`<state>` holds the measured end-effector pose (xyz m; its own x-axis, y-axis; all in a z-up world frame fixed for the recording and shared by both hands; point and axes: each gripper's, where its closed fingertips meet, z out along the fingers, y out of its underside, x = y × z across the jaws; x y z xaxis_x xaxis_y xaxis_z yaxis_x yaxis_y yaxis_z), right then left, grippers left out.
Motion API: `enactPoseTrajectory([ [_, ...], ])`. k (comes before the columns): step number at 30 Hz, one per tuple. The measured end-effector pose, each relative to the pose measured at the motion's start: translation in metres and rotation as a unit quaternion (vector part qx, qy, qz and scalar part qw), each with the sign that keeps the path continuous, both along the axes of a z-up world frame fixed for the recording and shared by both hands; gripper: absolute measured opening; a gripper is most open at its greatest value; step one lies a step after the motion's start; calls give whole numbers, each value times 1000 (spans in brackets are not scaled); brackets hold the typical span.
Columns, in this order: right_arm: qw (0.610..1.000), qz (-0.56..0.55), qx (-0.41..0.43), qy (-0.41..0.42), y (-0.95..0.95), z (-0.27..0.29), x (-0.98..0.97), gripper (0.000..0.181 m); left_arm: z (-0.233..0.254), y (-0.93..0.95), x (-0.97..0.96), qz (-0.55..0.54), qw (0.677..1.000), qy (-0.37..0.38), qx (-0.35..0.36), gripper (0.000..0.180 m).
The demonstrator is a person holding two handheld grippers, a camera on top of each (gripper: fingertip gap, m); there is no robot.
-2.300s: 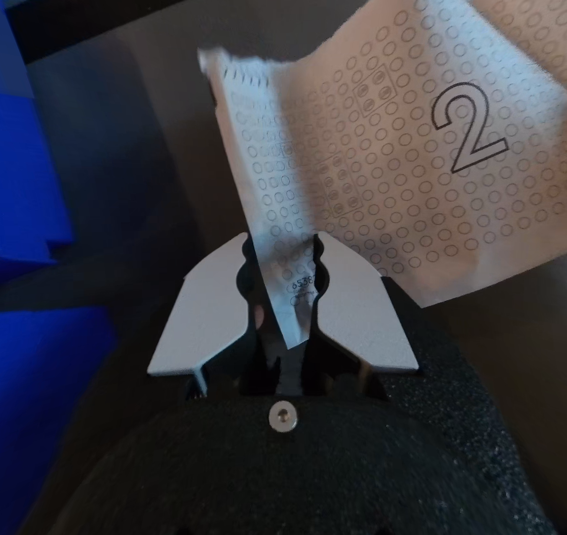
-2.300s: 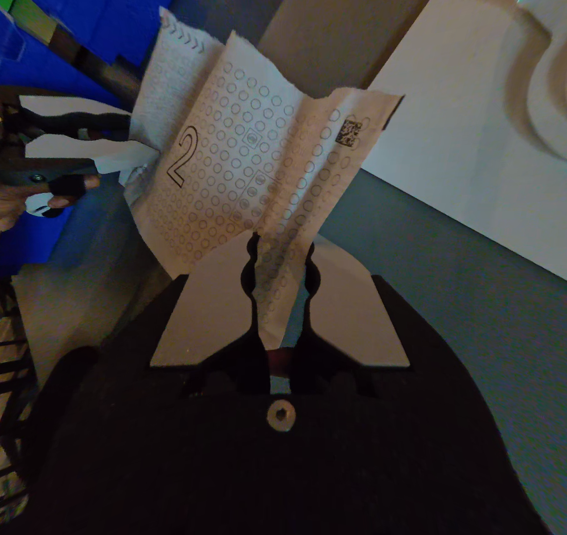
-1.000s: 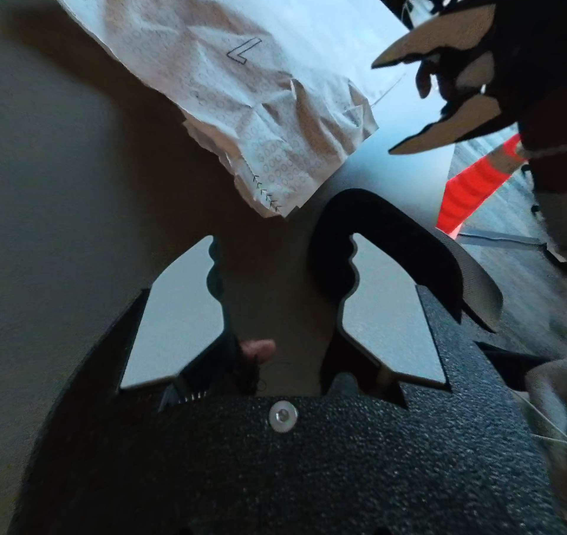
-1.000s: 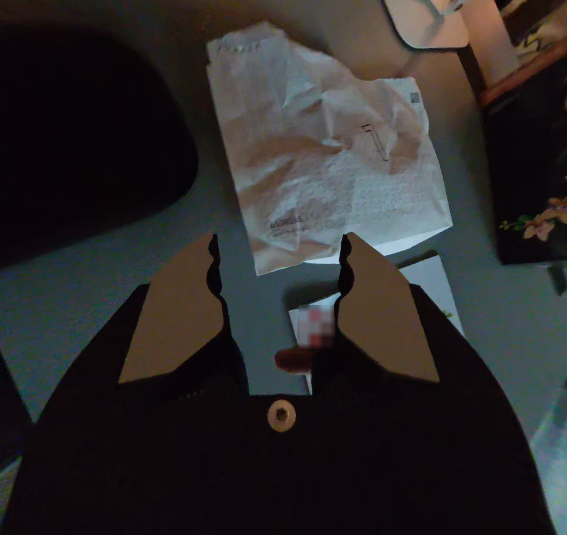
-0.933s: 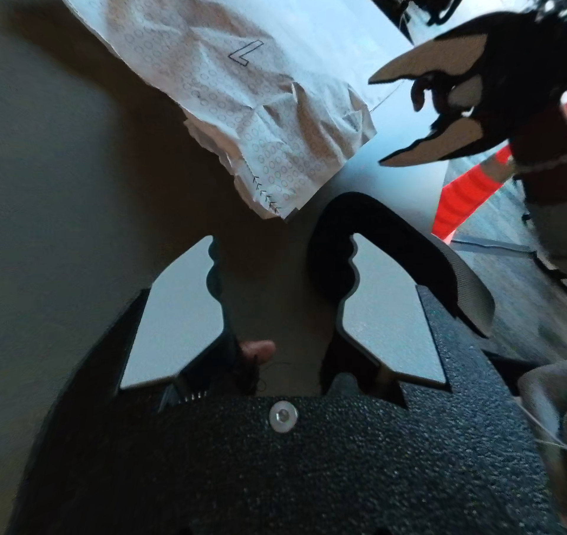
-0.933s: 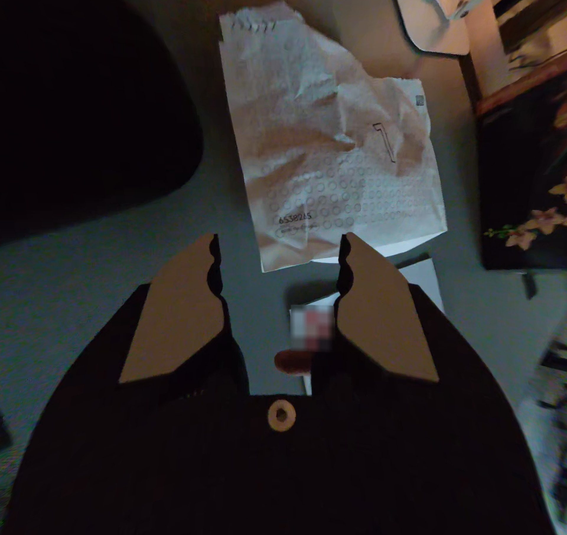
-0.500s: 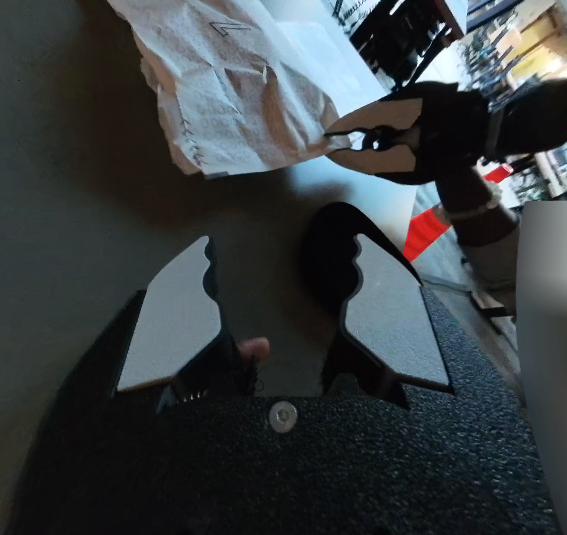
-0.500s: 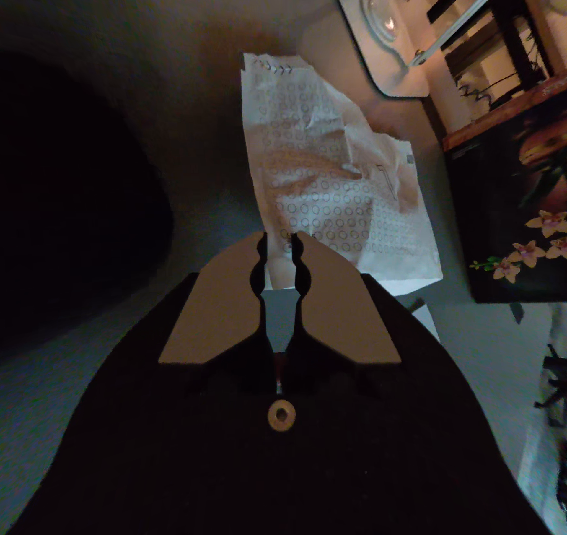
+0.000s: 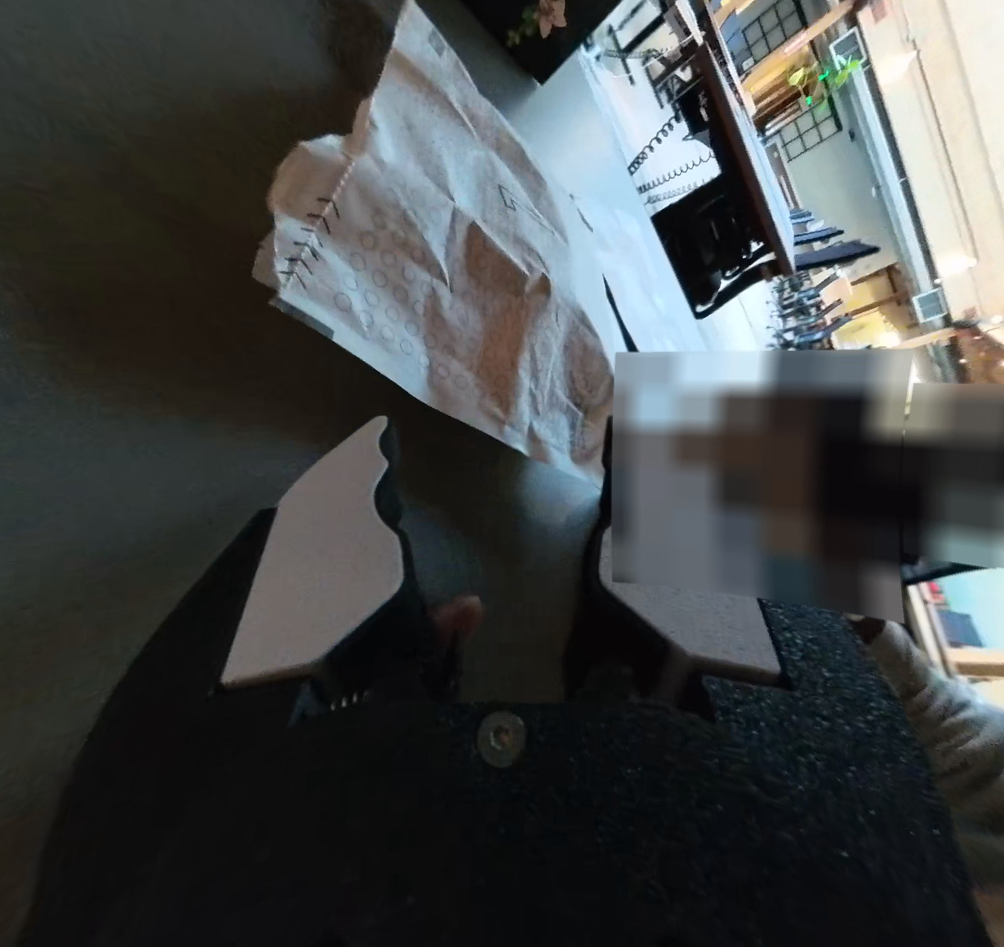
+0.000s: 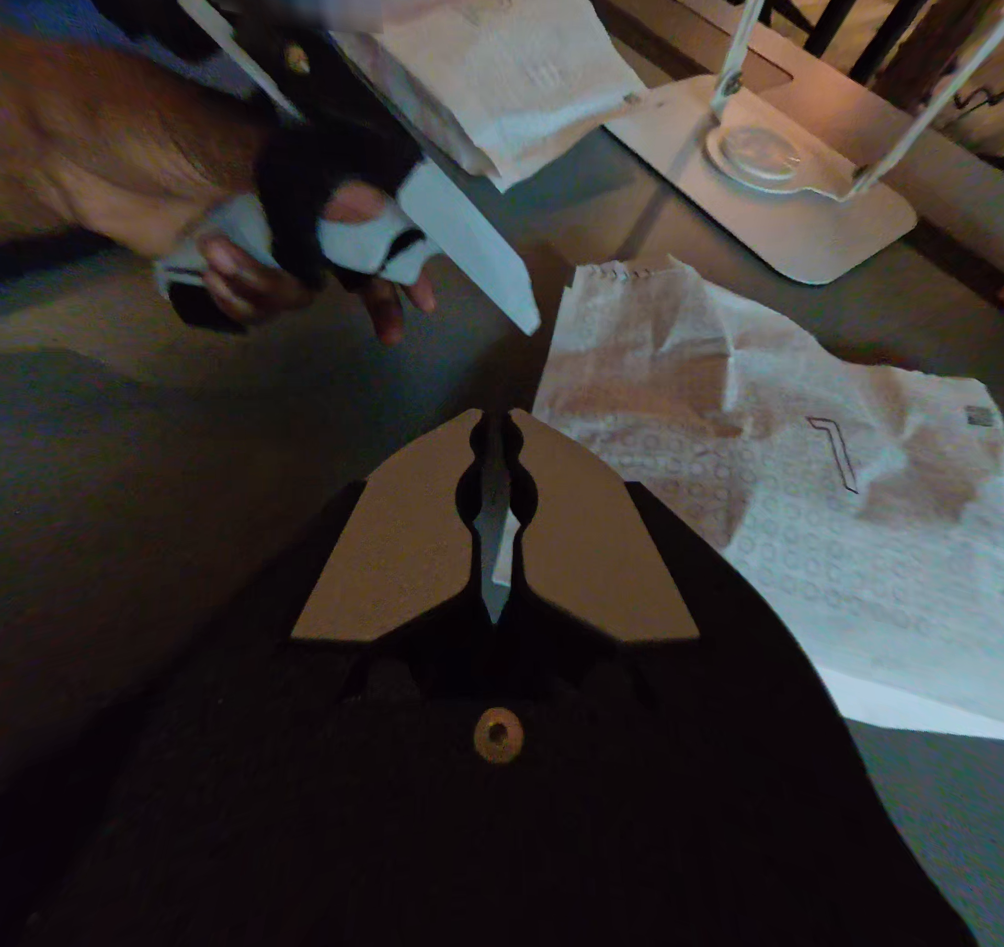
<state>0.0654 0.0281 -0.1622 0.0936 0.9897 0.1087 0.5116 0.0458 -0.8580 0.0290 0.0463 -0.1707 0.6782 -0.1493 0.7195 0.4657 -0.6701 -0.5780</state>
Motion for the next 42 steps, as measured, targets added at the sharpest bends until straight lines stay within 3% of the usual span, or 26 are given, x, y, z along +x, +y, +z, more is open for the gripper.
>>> enactPoseTrajectory([
  [5, 999, -1, 43, -14, 11, -5, 3, 11, -12, 6, -2, -3, 999, 13, -32, 66],
  [8, 994, 31, 103, -21, 21, 0, 31, 57, -15, -1, 1, -11, 999, 20, -32, 69],
  [11, 971, 78, 213, -70, 30, -14, 63, 64, -16, -1, 1, -6, 999, 22, -28, 69],
  [15, 925, 87, 353, -112, 54, -26, 69, 52, -15, 1, 7, -15, 999, 32, -25, 71],
  [18, 899, 82, 418, -96, 61, -25, 49, 43, -13, 1, 15, -20, 999, 19, -22, 72],
  [19, 894, 86, 431, -88, 59, -25, 43, 23, -13, 1, 16, -21, 999, 16, -22, 72],
  [20, 892, 76, 438, -81, 60, -23, 38, 15, -13, 2, 17, -21, 999, 12, -23, 73],
  [27, 932, 66, 355, -22, 36, -13, 14, 7, -15, 18, 10, 11, 999, -36, -26, 64],
  [33, 950, 76, 302, -4, 17, -13, 5, 9, -12, 25, -5, 8, 1000, 23, 10, 23],
  [36, 985, 74, 150, 32, 15, -6, 9, 32, -16, 29, -16, -1, 993, 116, 16, 5],
  [38, 995, 40, 42, 79, 33, 12, 20, 50, -19, 30, -24, -16, 985, 174, 16, 4],
  [42, 983, -70, -128, 115, 106, 26, 52, 59, -18, 36, -40, -34, 960, 276, 37, 4],
])
